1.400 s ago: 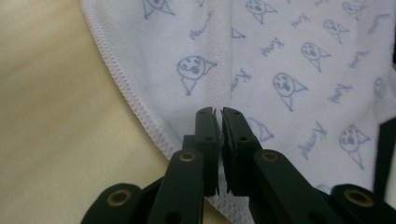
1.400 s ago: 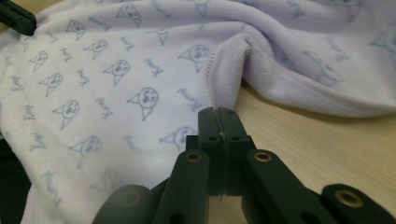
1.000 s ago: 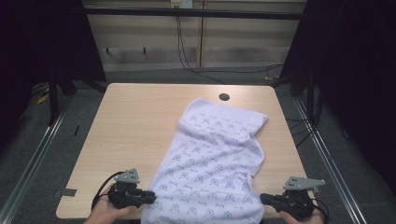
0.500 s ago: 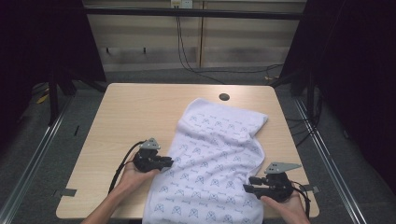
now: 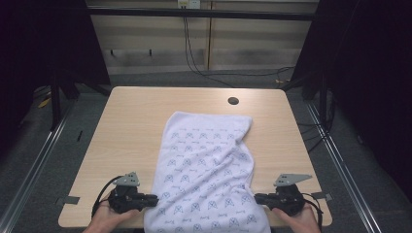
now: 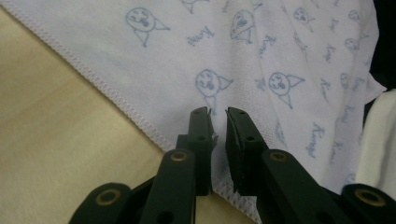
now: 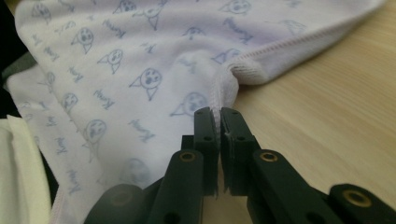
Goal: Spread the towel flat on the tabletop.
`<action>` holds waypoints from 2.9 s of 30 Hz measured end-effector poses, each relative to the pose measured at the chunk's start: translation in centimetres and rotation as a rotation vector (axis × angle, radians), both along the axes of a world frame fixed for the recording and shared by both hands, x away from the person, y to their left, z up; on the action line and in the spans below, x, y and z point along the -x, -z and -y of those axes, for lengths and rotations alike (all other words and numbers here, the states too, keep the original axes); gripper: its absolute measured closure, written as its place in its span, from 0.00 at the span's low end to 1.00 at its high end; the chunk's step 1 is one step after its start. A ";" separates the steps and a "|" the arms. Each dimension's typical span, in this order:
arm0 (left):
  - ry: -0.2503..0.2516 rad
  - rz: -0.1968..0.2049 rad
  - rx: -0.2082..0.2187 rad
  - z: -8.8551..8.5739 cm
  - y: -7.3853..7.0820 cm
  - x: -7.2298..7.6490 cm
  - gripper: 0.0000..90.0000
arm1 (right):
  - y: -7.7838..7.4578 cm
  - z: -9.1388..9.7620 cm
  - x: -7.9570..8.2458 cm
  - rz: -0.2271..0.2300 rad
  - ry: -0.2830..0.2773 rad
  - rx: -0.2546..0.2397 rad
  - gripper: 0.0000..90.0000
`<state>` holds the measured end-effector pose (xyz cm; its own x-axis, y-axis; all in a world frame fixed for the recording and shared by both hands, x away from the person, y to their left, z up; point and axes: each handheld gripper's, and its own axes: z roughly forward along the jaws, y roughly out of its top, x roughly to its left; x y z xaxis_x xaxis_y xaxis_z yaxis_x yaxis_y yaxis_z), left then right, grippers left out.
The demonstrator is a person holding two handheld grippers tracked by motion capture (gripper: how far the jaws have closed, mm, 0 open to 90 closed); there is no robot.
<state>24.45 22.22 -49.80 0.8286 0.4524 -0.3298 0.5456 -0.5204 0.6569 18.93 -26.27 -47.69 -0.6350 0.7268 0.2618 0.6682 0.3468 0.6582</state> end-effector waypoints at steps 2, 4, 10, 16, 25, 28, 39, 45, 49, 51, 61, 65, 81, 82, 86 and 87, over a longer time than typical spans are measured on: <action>0.003 -0.004 0.008 0.2 0.0 -0.1 0.85 | -0.2 1.3 0.9 -0.007 0.026 -0.028 0.96; 0.002 -0.018 0.012 0.4 0.0 -0.4 0.81 | -0.5 2.0 1.7 -0.019 0.031 -0.023 0.96; -0.070 0.007 0.055 0.8 -0.6 -4.3 0.73 | -1.1 3.4 2.6 -0.010 0.076 -0.012 0.83; -0.112 0.090 0.037 3.0 -0.6 -8.8 0.78 | -0.4 2.2 -3.1 0.055 0.059 -0.021 0.75; -0.162 0.100 -0.022 3.0 0.4 -10.4 0.80 | 1.5 0.7 -13.0 0.104 0.149 0.066 0.81; -0.166 0.090 0.002 2.0 0.6 -9.5 0.80 | 2.0 0.1 -14.4 0.104 0.155 0.041 0.80; -0.168 0.104 0.021 1.0 0.7 -7.9 0.70 | 1.5 -0.7 -13.4 0.130 0.123 0.106 1.00; -0.094 0.098 0.022 2.1 0.6 -7.6 0.69 | 1.6 1.2 -9.8 0.107 0.112 0.129 0.99; -0.073 0.088 -0.026 2.3 0.2 -6.6 0.81 | 1.6 1.7 -8.6 0.063 0.122 0.082 0.87; -0.050 0.069 -0.017 2.0 0.3 -5.9 0.89 | 1.4 1.9 -7.9 0.057 0.112 0.059 0.89; -0.187 0.109 0.066 1.1 -0.8 -8.6 0.78 | 0.5 0.6 -9.2 0.114 0.059 -0.023 0.82; -0.224 0.092 0.048 1.0 -0.1 -10.9 0.85 | 1.0 -1.0 -11.5 0.110 -0.006 -0.021 0.81; -0.246 0.155 -0.010 1.9 0.9 -11.8 0.84 | 2.6 -1.8 -14.3 0.091 0.020 0.051 0.83; -0.247 0.154 -0.013 1.9 0.9 -11.8 0.86 | 2.6 -1.6 -14.0 0.091 0.020 0.053 0.84; -0.220 0.145 -0.007 2.3 0.9 -11.4 0.89 | 2.5 -1.0 -12.6 0.087 0.014 0.072 0.89; -0.210 0.141 -0.004 2.4 0.9 -11.1 0.90 | 2.4 -1.0 -12.2 0.083 0.018 0.071 0.89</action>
<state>35.60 19.81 -50.72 0.7540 0.6206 -0.2152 0.5450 -0.4083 0.7323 31.09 -25.28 -50.12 -0.6393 0.7530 0.1560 0.6186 0.3831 0.6860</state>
